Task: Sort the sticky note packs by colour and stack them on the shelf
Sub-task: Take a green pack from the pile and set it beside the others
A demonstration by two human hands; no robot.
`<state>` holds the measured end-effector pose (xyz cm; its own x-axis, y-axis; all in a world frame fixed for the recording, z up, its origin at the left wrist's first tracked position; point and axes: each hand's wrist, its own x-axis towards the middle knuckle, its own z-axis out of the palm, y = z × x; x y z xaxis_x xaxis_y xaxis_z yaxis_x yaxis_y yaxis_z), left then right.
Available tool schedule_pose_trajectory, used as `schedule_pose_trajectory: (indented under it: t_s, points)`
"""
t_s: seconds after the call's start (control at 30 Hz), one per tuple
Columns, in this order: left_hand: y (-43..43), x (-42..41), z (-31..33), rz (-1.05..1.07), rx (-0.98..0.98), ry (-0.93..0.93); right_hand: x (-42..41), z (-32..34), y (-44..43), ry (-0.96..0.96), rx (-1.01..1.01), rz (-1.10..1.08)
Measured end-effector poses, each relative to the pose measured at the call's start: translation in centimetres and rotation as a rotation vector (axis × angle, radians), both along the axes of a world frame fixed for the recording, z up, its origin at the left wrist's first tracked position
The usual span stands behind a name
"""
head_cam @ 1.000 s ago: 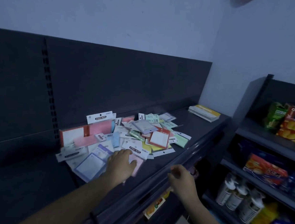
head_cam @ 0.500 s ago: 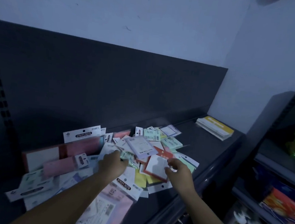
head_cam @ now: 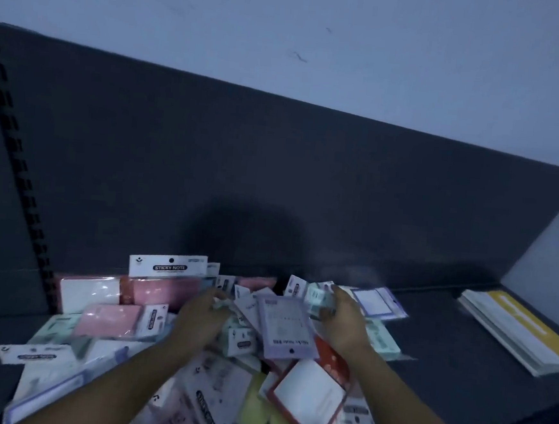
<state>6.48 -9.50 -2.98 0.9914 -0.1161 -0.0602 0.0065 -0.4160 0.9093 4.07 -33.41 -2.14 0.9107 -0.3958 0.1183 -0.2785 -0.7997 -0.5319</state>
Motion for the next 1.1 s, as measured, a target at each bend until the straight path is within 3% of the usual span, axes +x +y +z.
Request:
schedule_pose_trajectory:
  t_s: [0.17,0.27,0.37,0.5,0.6,0.73,0.93,1.1]
  points:
    - [2.1,0.5,1.2,0.171,-0.261,-0.028,4.3,-0.1,-2.7,0.187,-0.255,0.063]
    - [2.8,-0.4,1.8,0.284,-0.451,-0.018,5.4,0.0,-2.1,0.141,-0.312,0.069]
    - [3.1,-1.4,1.9,0.365,-0.491,-0.008,5.3,0.4,-0.7,-0.008,-0.245,0.077]
    - [3.4,-2.5,1.3,0.455,-0.551,0.035,4.8,2.3,1.2,-0.299,-0.013,0.107]
    - [4.6,-3.5,1.0,0.506,-0.635,0.143,4.0,3.4,3.7,-0.369,0.293,0.237]
    - [7.5,-5.6,1.2,0.468,-0.770,0.282,2.0,4.2,9.5,-0.141,0.857,0.348]
    - [13.9,-10.7,2.6,0.556,-0.920,0.289,-2.1,3.5,20.0,0.085,1.019,0.472]
    - [20.9,-16.0,3.0,0.572,-0.888,0.218,-5.9,3.2,29.3,0.237,1.183,0.507]
